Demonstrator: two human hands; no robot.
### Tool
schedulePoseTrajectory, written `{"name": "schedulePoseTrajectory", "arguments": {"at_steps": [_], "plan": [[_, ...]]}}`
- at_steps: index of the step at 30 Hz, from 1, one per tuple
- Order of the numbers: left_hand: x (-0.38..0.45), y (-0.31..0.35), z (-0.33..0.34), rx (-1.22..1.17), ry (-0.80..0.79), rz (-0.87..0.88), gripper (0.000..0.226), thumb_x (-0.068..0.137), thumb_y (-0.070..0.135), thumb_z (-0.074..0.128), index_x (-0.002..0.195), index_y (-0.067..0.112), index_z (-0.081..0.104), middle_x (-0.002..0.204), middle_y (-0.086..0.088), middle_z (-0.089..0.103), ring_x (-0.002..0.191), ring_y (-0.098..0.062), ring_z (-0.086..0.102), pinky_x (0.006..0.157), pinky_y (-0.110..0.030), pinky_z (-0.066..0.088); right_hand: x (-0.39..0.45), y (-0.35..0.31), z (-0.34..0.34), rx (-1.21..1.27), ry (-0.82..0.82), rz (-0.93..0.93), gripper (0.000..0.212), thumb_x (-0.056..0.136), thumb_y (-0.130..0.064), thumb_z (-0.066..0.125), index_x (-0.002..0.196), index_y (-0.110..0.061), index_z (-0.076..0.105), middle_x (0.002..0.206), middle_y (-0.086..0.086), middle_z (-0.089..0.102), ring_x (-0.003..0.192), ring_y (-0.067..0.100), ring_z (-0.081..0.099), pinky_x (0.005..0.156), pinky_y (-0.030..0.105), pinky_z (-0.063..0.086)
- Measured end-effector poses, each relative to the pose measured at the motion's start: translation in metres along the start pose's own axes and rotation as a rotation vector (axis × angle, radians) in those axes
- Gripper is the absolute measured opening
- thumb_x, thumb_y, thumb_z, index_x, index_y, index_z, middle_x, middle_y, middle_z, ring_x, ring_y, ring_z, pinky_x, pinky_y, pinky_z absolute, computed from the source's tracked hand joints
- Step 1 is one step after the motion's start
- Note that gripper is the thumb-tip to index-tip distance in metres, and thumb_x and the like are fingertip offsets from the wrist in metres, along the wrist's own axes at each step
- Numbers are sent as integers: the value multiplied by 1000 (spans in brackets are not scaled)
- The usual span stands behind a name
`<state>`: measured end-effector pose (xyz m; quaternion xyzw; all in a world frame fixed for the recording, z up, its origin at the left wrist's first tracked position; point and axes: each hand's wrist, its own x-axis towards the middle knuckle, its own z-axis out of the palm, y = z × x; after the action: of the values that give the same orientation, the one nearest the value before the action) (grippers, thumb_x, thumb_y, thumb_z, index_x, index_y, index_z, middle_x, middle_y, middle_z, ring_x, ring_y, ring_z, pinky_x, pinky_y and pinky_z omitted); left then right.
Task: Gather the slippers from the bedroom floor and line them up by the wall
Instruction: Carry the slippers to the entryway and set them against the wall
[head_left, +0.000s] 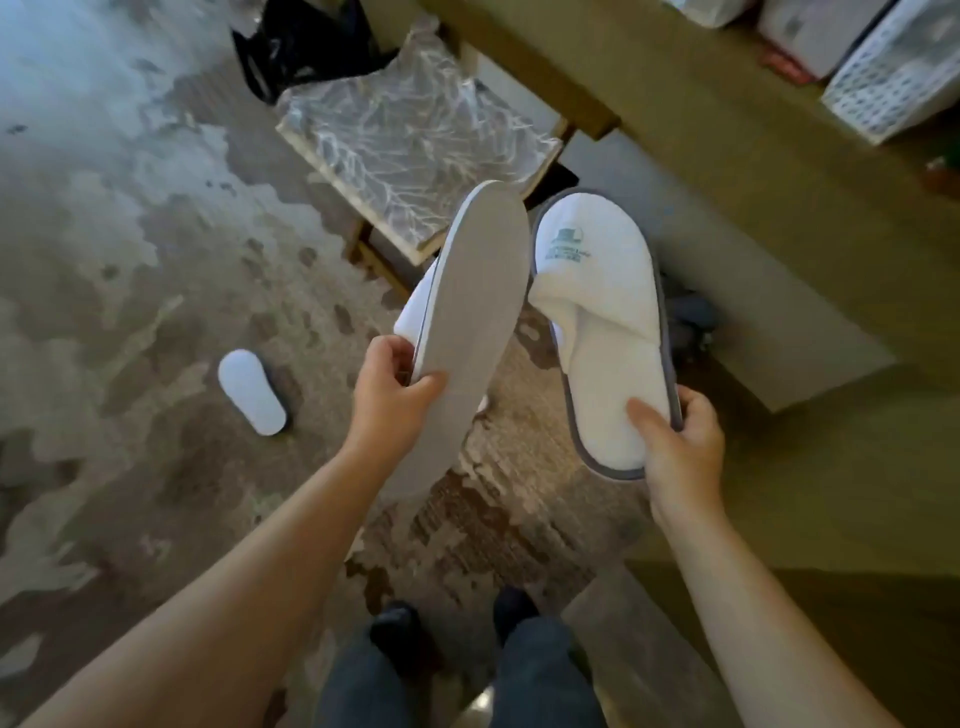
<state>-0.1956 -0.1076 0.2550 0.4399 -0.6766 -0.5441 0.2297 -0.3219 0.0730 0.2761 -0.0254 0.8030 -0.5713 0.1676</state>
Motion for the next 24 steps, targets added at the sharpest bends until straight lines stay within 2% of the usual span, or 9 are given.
{"name": "schedulePoseTrajectory", "arguments": {"at_steps": [2,6,9,13,17,20,24], "plan": [[-3,19,11,32,-106,71,24,75,14,63,86,19,42,75,8,49,69,-5,48,53,-16,38,-23,-2,-27,48,147,1,23,80,-10,60,97,-19,46,82,-12,52,74,5,51,60,22,42],[-36,58,49,97,-364,198,28,73,17,67,87,21,42,75,10,48,69,-7,47,57,-22,35,-84,3,-91,102,452,31,24,79,-12,62,96,-21,47,81,-15,50,72,1,50,56,20,40],[-86,85,83,109,-594,283,29,73,17,67,88,20,42,80,5,52,76,-15,50,61,-26,37,-143,15,-141,108,687,79,27,79,-13,61,103,-15,49,84,-10,51,73,5,49,56,22,40],[-177,103,124,122,-889,427,27,75,17,65,88,19,42,91,-1,53,81,-18,52,60,-23,38,-233,37,-199,175,960,187,36,80,-14,61,113,-8,48,99,1,49,85,16,49,63,28,42],[-282,106,156,154,-1090,566,27,76,18,65,90,19,42,93,1,51,83,-16,50,61,-21,37,-327,67,-249,286,1150,271,28,81,-17,61,103,-18,45,103,1,49,93,19,49,74,36,46],[-365,99,173,147,-1246,635,27,76,17,65,90,18,42,83,8,49,73,-7,50,56,-16,35,-399,90,-286,322,1276,291,29,81,-17,61,106,-16,46,104,2,50,95,21,50,75,35,47],[-489,86,190,126,-1419,695,25,76,14,64,89,16,43,76,12,47,67,-4,47,53,-16,35,-498,125,-341,353,1449,311,24,80,-12,62,99,-14,48,101,5,53,92,23,52,81,43,49]]}}
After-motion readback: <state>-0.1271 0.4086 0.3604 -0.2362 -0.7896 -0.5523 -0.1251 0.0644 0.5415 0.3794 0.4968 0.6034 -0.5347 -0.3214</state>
